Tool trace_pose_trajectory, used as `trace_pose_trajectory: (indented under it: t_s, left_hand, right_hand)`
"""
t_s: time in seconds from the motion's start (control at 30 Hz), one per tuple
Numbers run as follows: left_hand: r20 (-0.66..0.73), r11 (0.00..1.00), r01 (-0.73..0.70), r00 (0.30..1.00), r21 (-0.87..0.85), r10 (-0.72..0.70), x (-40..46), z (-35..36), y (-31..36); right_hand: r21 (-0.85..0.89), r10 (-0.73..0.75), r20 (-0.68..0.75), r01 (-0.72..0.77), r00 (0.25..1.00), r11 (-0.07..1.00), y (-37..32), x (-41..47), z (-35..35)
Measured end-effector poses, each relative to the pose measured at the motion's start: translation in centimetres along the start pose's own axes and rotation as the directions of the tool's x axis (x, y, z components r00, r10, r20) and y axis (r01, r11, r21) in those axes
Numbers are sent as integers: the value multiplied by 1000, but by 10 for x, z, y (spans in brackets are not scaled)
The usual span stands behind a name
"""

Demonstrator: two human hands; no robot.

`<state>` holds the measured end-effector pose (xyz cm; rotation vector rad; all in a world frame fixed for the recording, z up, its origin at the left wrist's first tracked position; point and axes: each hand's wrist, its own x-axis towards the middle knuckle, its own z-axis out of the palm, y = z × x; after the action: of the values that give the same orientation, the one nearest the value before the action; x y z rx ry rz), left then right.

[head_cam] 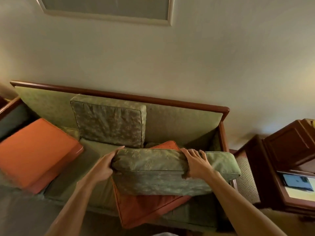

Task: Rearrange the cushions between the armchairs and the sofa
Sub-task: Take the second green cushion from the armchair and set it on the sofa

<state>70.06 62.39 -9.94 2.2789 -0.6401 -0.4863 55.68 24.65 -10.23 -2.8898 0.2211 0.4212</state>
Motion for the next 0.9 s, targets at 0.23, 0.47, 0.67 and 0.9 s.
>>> trace_pose_trajectory:
  t_s: [0.23,0.47,0.67,0.9]
  left_hand:
    - [203,943,210,943,259,-266,0,-19,-14]
    - [284,696,-73,940,714,-192,7,42,63]
    - [115,753,18,985,658,-125,39,83,80]
    - [21,785,90,991,613,-129,52,85,79]
  right_hand:
    - [-49,45,-70,-49,997,998,-45,-4,27]
    - [-32,86,-77,-89,993,996,-37,-2,26]
    - [-52,42,-66,-45,997,998,-33,8,28]
    - [-145,1,64,8,998,989,19,23,5]
